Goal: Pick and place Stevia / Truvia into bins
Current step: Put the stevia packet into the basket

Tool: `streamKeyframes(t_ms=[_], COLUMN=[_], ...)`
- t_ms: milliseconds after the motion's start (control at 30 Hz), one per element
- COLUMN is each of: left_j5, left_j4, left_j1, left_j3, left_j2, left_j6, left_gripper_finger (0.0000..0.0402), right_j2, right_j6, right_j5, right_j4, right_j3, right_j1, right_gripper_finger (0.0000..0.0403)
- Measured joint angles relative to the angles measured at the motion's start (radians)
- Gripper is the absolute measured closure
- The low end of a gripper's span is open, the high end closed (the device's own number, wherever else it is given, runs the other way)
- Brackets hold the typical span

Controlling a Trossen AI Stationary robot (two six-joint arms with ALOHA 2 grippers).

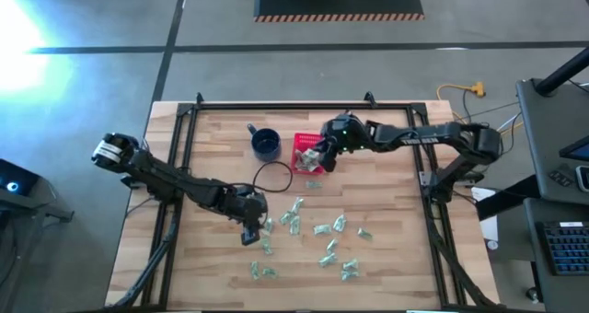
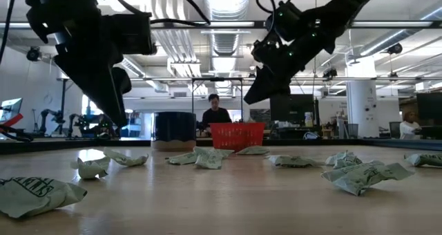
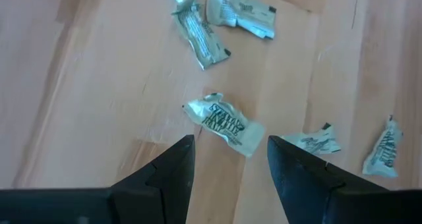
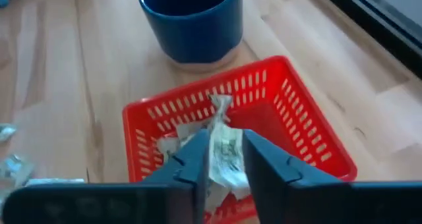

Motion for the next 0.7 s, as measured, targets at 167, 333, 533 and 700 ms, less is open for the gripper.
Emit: streamKeyframes(t_ms=[167,333,533,700], left_j5=[0.001,0.000,0.003,0.002], left_j4=[0.056,0.113,0.127,0.148], left_j1=[0.000,0.000,-0.005,-0.006], left_j3=[-0.003,-0.002,-0.001,-0.001], left_j2=[0.020,0.059,0.143,0.197], left_j6=[-0.028,-0.051,0.030,0.100], left_gripper_finger=[0.0228,0.0228,0.0228,0.0228], right_j2=[-0.023,-0.115,-0.247,-0.347], right_j6=[-0.072,-0.158,-0.218,-0.214], right_j5=[-0.040,-0.055,-0.049,-0.042], right_j4=[-0.070,-0.131,-0.249,-0.337], right_j3=[0.052,0.055,0.039,0.037], right_j1=[0.008,0.037,0.055,0.055], right_gripper_finger=[0.0271,0.0253,0.0261,0.0272])
